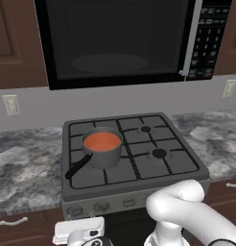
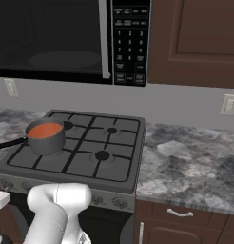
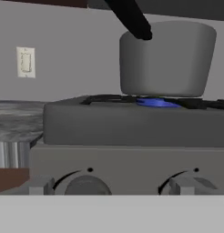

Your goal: Wait until the marinara sauce is simmered to a deep red color and then turn off the stove.

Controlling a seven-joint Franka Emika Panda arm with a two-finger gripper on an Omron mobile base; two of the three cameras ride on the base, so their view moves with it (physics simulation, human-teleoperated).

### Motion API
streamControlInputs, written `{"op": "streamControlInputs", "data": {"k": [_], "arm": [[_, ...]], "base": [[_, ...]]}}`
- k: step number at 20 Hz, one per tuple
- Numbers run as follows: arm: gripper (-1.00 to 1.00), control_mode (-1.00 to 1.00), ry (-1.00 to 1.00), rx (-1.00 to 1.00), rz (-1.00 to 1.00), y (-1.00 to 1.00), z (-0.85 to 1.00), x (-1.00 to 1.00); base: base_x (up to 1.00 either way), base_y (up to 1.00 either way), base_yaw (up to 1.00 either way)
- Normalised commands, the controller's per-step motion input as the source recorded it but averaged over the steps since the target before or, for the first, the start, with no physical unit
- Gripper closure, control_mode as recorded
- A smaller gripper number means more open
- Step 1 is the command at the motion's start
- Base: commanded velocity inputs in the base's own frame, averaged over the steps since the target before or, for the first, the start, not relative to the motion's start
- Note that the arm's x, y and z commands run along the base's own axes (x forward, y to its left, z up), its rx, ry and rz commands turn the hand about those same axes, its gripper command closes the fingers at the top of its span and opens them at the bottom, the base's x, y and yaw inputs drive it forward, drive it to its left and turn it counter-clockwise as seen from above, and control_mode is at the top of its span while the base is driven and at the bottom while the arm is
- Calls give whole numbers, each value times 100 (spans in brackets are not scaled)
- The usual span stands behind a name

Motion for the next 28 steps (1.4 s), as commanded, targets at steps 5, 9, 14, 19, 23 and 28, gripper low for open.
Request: {"op": "streamControlInputs", "data": {"k": [5, 9, 14, 19, 23, 28], "arm": [[-100, -100, 0, 0, 0, 0, -22, 6], [-100, -100, 0, 0, 0, 0, -18, 7], [-100, -100, 0, 0, 0, 0, -12, 7], [-100, -100, 0, 0, 0, 3, -11, 4], [-100, -100, 0, 0, 0, 14, -6, 11], [-100, -100, 0, 0, 0, 17, -3, 14]], "base": [[0, 0, 0], [0, 0, 0], [0, 0, 0], [0, 0, 0], [0, 0, 0], [0, 0, 0]]}}
